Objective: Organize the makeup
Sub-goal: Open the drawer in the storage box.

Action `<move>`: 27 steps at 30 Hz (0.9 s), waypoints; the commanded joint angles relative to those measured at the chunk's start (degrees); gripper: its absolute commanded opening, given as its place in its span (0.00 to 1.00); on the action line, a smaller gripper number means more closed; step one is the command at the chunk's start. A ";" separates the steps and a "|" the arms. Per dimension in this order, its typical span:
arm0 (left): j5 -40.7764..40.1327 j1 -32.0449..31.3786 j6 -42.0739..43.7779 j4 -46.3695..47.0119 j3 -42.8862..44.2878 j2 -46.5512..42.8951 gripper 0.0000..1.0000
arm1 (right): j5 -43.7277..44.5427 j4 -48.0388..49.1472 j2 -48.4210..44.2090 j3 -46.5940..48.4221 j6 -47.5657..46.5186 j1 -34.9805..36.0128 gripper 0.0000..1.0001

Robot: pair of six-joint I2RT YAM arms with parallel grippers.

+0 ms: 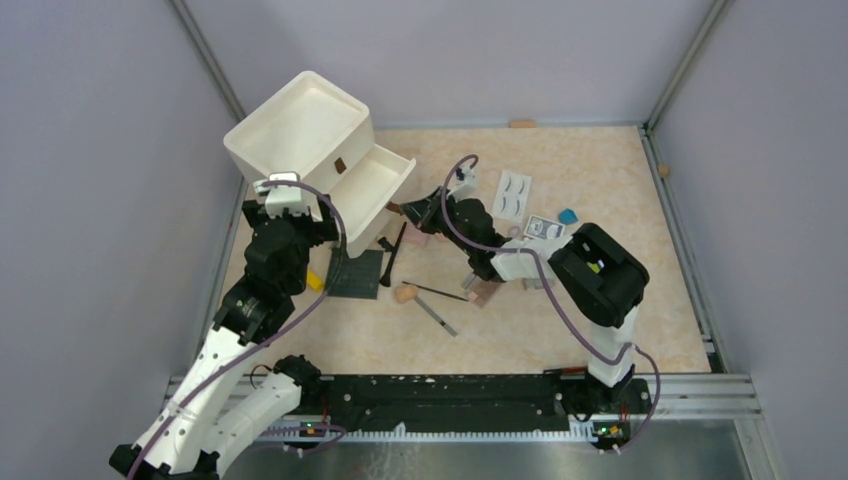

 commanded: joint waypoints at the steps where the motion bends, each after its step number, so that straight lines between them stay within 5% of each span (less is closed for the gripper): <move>1: 0.30 0.27 0.00 2.13 0.12 0.05 0.99 | 1.79 1.52 -4.40 -1.12 -2.16 -0.26 0.00; 11: 0.04 0.42 -0.09 1.97 0.08 -0.22 0.99 | 1.72 0.10 -5.84 -2.56 -2.65 -0.26 0.00; 27: -0.07 0.36 0.00 1.94 0.03 -0.09 0.99 | -4.17 -19.90 -9.75 0.09 -28.92 -2.41 0.57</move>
